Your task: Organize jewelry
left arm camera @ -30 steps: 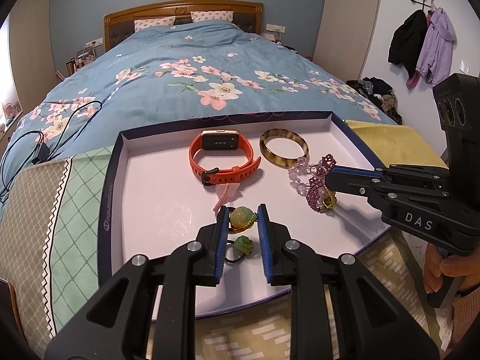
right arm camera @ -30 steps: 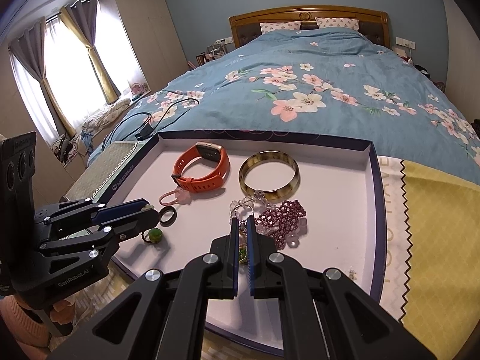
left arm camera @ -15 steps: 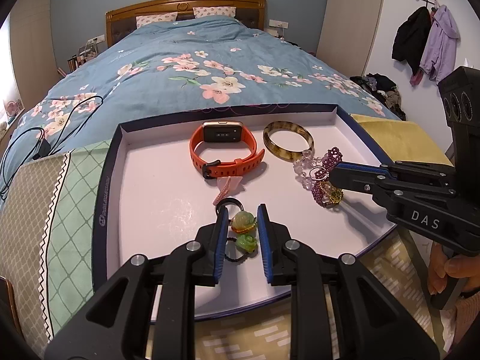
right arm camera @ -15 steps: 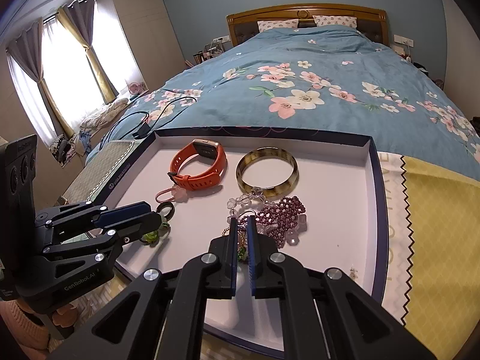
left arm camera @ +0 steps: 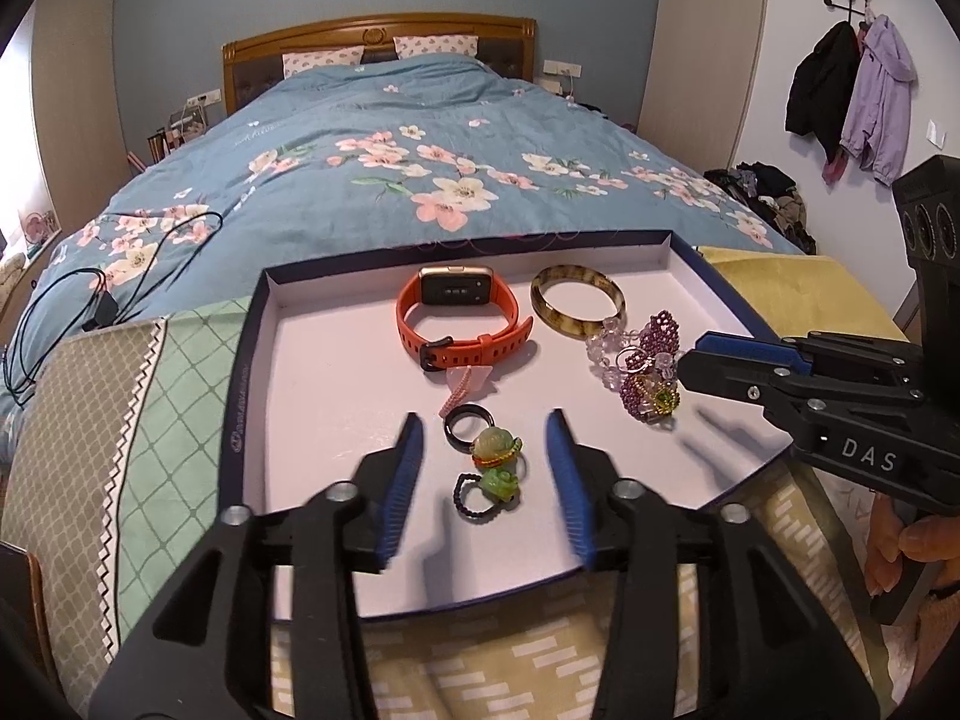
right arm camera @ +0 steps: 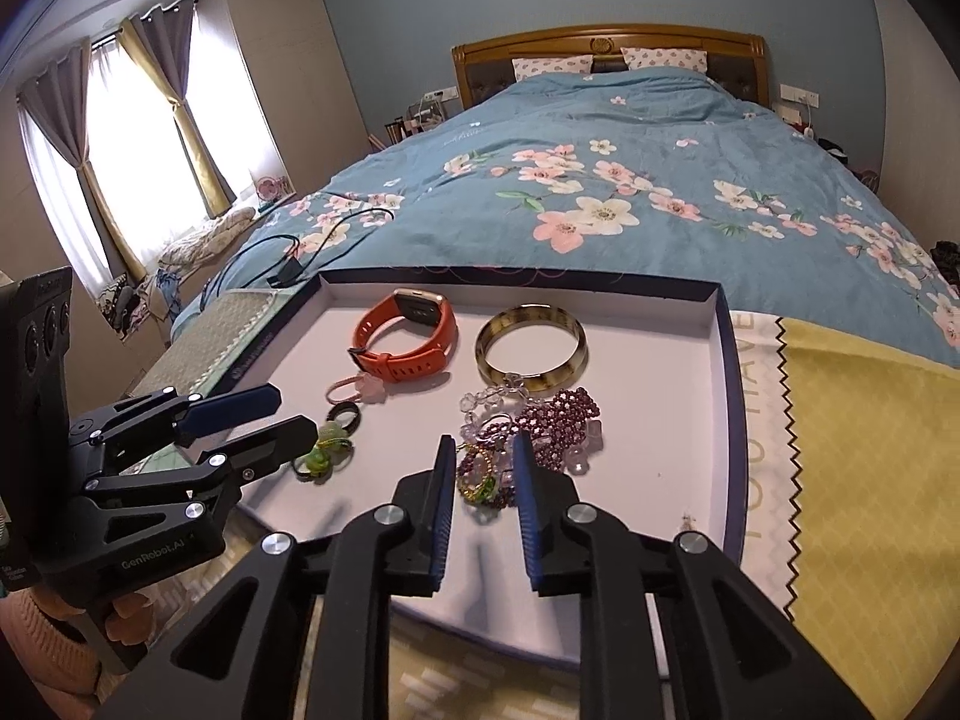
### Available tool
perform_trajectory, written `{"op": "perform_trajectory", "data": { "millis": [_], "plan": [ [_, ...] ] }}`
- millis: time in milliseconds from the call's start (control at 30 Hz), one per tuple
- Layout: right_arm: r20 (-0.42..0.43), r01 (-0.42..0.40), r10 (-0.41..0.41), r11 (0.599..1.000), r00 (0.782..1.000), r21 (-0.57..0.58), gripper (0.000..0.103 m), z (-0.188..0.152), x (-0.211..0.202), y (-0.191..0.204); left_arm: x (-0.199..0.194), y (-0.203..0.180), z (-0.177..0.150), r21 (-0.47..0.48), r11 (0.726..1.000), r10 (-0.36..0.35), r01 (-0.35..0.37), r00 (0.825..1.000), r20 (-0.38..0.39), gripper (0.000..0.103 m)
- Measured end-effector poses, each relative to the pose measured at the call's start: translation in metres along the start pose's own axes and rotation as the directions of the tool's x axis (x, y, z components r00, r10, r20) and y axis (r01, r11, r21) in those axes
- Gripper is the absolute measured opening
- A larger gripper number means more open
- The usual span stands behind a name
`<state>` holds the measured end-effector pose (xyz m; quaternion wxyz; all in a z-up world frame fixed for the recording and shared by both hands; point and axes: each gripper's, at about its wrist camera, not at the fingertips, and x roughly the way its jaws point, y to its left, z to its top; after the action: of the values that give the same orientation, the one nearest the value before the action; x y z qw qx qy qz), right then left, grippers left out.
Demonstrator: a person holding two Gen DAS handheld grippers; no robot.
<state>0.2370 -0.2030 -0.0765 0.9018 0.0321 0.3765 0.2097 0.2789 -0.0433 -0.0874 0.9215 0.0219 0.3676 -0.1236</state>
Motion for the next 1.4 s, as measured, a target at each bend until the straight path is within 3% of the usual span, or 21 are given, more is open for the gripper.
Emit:
{"op": "perform_trajectory", "data": {
  "millis": [67,100,167,267,367,500,733,900,1133,1267,1333,1400],
  "plan": [
    [0.017,0.004,-0.004,1.0,1.0,-0.002,0.032,-0.002,-0.007,0.002,-0.009,-0.001,-0.001,0.006,1.0,0.005,-0.005,1.0,0.022,0.052],
    [0.025,0.005,-0.005,1.0,1.0,-0.004,0.035,-0.003,-0.01,0.004,-0.012,0.0,0.0,0.005,1.0,0.005,-0.005,1.0,0.029,0.059],
    [0.037,0.006,-0.006,1.0,0.999,-0.006,0.036,-0.006,-0.016,0.007,-0.023,0.0,-0.001,0.007,1.0,0.012,-0.013,0.998,0.056,0.062],
    [0.061,0.016,-0.016,1.0,0.998,-0.004,0.046,-0.011,-0.027,0.009,-0.039,-0.002,-0.004,0.006,1.0,0.019,-0.019,0.996,0.087,0.078],
    [0.078,0.03,-0.029,1.0,0.997,-0.009,0.054,-0.017,-0.034,0.012,-0.054,-0.005,-0.009,0.018,0.999,0.026,-0.029,0.993,0.112,0.082],
    [0.1,0.045,-0.043,0.999,0.994,-0.026,0.067,-0.025,-0.043,0.016,-0.074,-0.009,-0.019,0.013,0.999,0.047,-0.05,0.986,0.158,0.097],
    [0.198,0.11,-0.097,0.992,0.975,-0.057,0.097,-0.038,-0.067,0.03,-0.108,-0.01,-0.036,-0.012,0.995,0.096,-0.096,0.969,0.229,0.097],
    [0.322,0.164,-0.124,0.982,0.939,-0.097,0.097,-0.054,-0.101,0.044,-0.149,-0.005,-0.052,-0.051,0.99,0.14,-0.131,0.928,0.346,0.097],
    [0.384,0.186,-0.144,0.98,0.912,-0.074,0.097,-0.069,-0.124,0.048,-0.186,0.0,-0.072,-0.085,0.988,0.154,-0.131,0.901,0.406,0.097],
    [0.456,0.21,-0.177,0.977,0.872,-0.023,0.097,-0.079,-0.14,0.051,-0.207,0.0,-0.08,-0.107,0.984,0.175,-0.142,0.877,0.448,0.097],
    [0.507,0.246,-0.203,0.969,0.838,-0.018,0.097,-0.084,-0.147,0.055,-0.214,0.001,-0.083,-0.118,0.983,0.18,-0.141,0.87,0.459,0.097],
    [0.524,0.269,-0.225,0.963,0.822,-0.007,0.097,-0.088,-0.151,0.055,-0.219,0.0,-0.086,-0.123,0.982,0.186,-0.145,0.866,0.464,0.097]
  ]
}}
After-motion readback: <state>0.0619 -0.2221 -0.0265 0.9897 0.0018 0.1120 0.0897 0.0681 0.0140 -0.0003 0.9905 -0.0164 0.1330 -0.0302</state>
